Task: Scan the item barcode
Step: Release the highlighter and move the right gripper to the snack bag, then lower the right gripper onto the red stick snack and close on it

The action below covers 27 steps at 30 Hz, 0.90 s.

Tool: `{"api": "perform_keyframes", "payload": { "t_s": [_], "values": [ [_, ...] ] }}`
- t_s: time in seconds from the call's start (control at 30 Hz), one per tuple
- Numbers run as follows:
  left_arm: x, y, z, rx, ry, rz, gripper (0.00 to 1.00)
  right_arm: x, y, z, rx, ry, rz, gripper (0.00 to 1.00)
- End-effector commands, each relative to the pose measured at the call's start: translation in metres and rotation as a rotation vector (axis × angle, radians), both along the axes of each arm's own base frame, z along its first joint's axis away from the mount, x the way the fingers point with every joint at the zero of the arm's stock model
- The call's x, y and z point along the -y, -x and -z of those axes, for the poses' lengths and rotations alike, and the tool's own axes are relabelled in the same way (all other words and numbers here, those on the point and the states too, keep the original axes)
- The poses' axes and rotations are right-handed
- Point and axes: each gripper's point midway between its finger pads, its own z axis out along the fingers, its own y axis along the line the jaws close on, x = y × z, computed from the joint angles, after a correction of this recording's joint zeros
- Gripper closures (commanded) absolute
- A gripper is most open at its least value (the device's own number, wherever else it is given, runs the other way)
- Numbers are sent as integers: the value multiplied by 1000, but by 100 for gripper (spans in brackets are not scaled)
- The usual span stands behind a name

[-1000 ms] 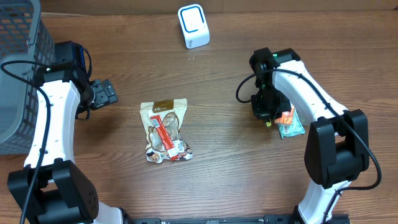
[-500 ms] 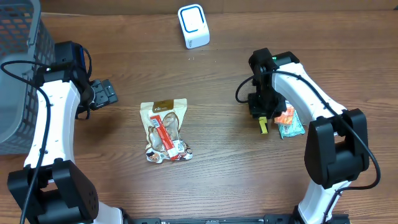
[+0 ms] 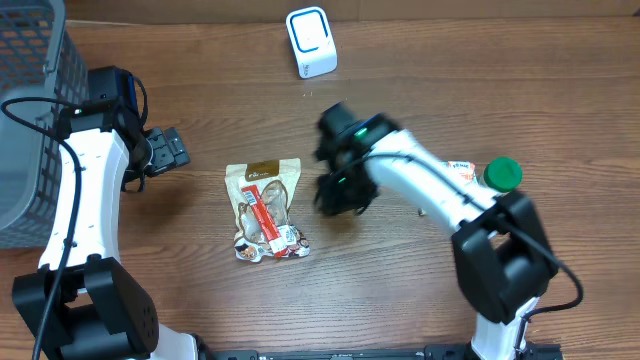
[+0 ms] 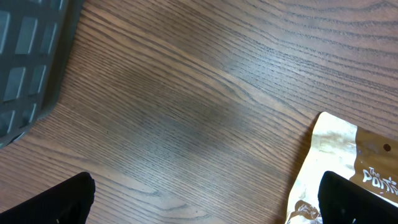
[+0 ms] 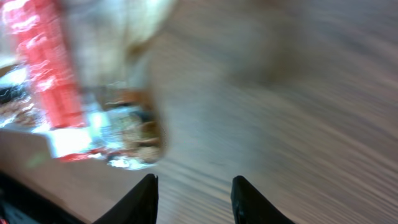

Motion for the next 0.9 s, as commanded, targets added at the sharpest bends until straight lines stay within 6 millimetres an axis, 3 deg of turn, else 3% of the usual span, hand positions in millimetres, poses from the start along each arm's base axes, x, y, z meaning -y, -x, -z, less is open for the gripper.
{"api": "perform_keyframes", "payload": {
  "t_s": [0.0, 0.13, 0.33, 0.67, 0.87],
  "values": [
    [1, -4, -2, 5, -6, 21, 0, -35, 22, 1, 37, -27, -101, 59],
    [2, -4, -2, 6, -5, 21, 0, -56, 25, 3, 153, 12, -124, 58],
    [2, -4, -2, 5, -5, 21, 0, -59, 21, 4, 274, 95, -142, 57],
    [1, -4, -2, 5, -6, 21, 0, -60, 22, 11, 261, 100, -150, 51],
    [1, -4, -2, 5, -6, 21, 0, -78, 32, 19, 192, 13, -164, 51]
  ]
}}
